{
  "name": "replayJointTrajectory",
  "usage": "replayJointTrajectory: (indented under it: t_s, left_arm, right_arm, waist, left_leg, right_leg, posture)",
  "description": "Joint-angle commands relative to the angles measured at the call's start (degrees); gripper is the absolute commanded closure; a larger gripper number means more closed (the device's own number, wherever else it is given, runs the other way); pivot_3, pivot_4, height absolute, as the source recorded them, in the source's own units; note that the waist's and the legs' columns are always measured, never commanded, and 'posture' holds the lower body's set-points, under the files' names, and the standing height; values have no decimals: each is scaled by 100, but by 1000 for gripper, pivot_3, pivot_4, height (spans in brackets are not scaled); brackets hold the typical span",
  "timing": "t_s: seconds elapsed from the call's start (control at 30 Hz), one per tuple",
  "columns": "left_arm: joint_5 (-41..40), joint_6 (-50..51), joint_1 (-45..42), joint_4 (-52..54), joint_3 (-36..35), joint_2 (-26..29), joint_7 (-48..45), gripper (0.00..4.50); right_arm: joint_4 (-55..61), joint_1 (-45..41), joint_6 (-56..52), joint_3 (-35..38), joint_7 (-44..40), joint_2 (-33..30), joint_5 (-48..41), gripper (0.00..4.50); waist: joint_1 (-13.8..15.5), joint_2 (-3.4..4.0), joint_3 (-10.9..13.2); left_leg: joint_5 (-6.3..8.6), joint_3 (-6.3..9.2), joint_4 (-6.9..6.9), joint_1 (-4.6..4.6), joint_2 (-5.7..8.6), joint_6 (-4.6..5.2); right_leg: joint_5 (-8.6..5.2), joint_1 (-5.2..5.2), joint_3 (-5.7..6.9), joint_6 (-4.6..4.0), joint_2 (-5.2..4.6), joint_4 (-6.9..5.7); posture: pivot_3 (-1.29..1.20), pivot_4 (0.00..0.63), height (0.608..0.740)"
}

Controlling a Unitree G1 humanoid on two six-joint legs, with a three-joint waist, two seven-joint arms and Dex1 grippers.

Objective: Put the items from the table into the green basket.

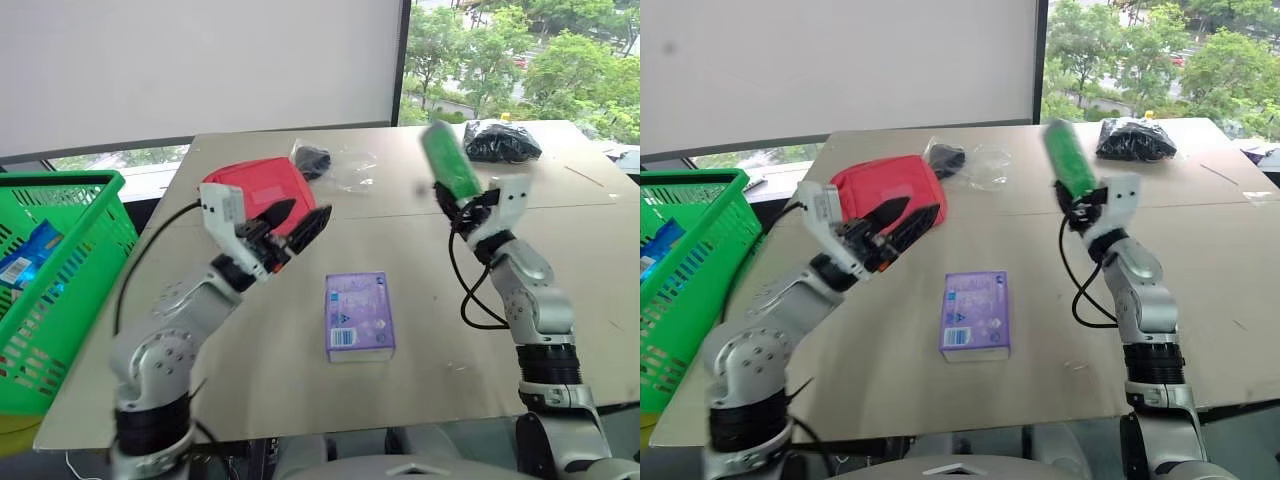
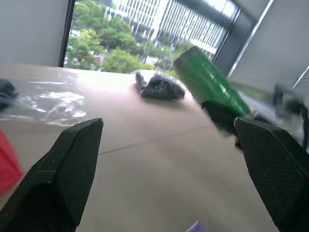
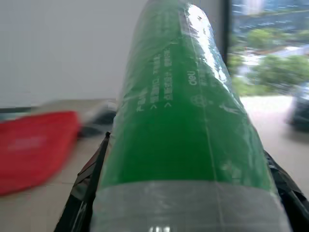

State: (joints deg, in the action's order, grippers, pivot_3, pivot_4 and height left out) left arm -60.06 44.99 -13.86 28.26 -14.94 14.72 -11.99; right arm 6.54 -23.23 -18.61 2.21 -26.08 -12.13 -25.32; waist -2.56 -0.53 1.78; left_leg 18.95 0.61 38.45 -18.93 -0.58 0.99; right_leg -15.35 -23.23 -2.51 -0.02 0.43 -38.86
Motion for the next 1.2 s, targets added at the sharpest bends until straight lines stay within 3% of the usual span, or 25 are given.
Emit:
replayJointTrajectory:
  t_s: [0.03,0.4,0.63,0.77,0.83,0.93,1.2]
  left_arm:
    - [-749,-146,-131,4,-134,-250,95,0]
    - [-1311,-16,-284,-50,436,-267,-283,0]
    - [-1513,-222,-329,-75,507,-331,-320,0]
    - [-1512,-357,-419,-141,460,-335,-329,1673]
    - [-1312,-469,-516,-209,415,-271,-317,2171]
    - [-1220,-612,-769,-315,233,-141,-229,2405]
    - [217,-1582,-1711,-884,-1153,1484,89,2407]
  right_arm:
    - [833,-143,-397,-175,-484,-60,-612,2436]
    - [1924,-149,-1744,-654,-1203,-292,-1960,2436]
    - [2086,-132,-2055,-655,-1259,-434,-2249,2436]
    - [2047,-182,-2073,-653,-1141,-413,-2152,2437]
    - [1977,-236,-2047,-641,-1102,-401,-2105,1483]
    - [1868,-296,-1968,-598,-1051,-379,-2029,213]
    - [1349,-487,-1662,-535,-1749,-965,-1718,78]
  waist:
    - [4,-2,-1]
    - [4,-4,-1]
    - [-17,-5,-1]
    - [-10,-6,-1]
    - [-12,-6,0]
    - [-12,-6,0]
    - [-81,-9,6]
  left_leg:
    - [0,1,0,-2,0,0]
    - [-1,9,11,-4,15,-1]
    - [-1,12,11,-6,15,-2]
    - [-1,12,15,-6,16,-2]
    - [-1,11,15,-6,17,-2]
    - [-1,13,16,-6,19,-2]
    - [-4,12,9,0,20,-7]
  right_leg:
    - [0,-1,0,0,-1,0]
    - [1,-2,4,2,-7,-4]
    - [1,-2,2,2,0,1]
    - [1,-2,1,2,-1,-1]
    - [1,-2,1,2,0,-1]
    - [1,-2,2,2,3,-1]
    - [0,-3,-5,0,9,-1]
  posture:
    - [-65,0,740]
    - [-68,0,740]
    - [-81,0,740]
    - [-81,0,740]
    - [-81,0,740]
    - [-81,0,740]
    - [-15,0,740]
